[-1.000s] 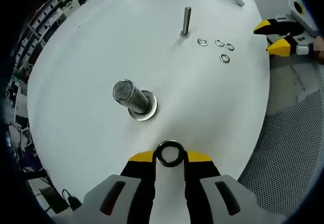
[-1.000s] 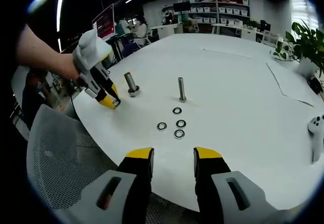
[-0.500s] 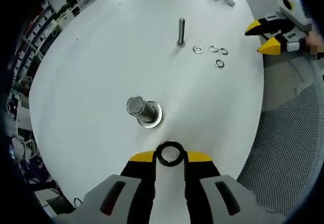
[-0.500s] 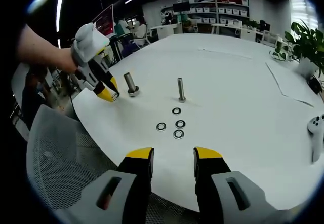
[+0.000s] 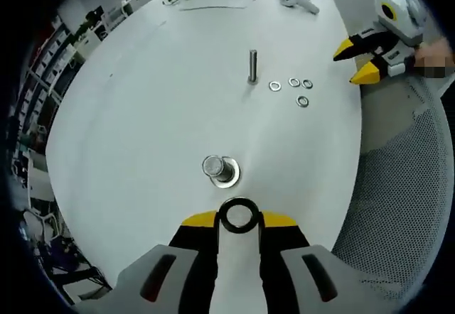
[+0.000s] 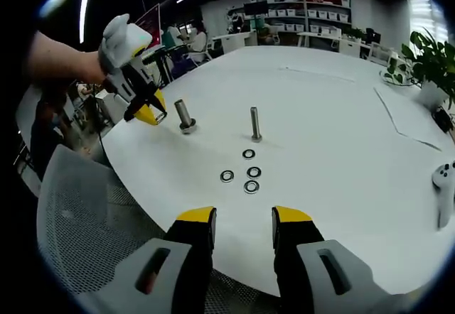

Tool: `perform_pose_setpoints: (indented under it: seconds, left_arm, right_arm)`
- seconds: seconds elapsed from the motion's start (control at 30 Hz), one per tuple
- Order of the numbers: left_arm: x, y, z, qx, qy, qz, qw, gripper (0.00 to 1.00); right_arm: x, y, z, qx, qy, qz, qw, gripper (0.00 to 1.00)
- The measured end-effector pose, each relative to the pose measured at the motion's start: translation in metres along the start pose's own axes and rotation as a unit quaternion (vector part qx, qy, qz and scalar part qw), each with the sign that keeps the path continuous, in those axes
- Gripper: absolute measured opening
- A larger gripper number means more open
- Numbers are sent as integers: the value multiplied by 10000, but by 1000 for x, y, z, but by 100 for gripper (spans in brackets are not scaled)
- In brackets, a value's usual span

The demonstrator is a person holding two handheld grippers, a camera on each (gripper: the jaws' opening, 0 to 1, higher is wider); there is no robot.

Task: Place the washer onto the threaded stud by aligning its center hole with the stud, sliding it down to the base, and recovering from edge contact or off-axis alignment until the washer reaches the visible bottom stop.

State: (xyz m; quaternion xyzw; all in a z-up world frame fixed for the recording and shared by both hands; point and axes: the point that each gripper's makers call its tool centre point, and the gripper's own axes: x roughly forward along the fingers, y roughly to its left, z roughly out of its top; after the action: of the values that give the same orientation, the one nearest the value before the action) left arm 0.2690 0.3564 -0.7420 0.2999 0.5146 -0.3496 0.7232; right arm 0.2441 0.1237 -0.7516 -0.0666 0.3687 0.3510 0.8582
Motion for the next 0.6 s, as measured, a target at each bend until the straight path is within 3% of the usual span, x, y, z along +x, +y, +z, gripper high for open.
perform_pose_setpoints:
  seconds: [0.2, 0.6]
  left_arm:
    - [-9, 10, 7, -50, -102, 38, 9999, 19]
    - [-18, 20, 27, 251, -202, 95, 9994, 19]
  right_arm:
    - [-1, 0, 0, 7, -2, 1, 10000, 34]
    - [0, -1, 1, 15, -27, -17, 10000, 34]
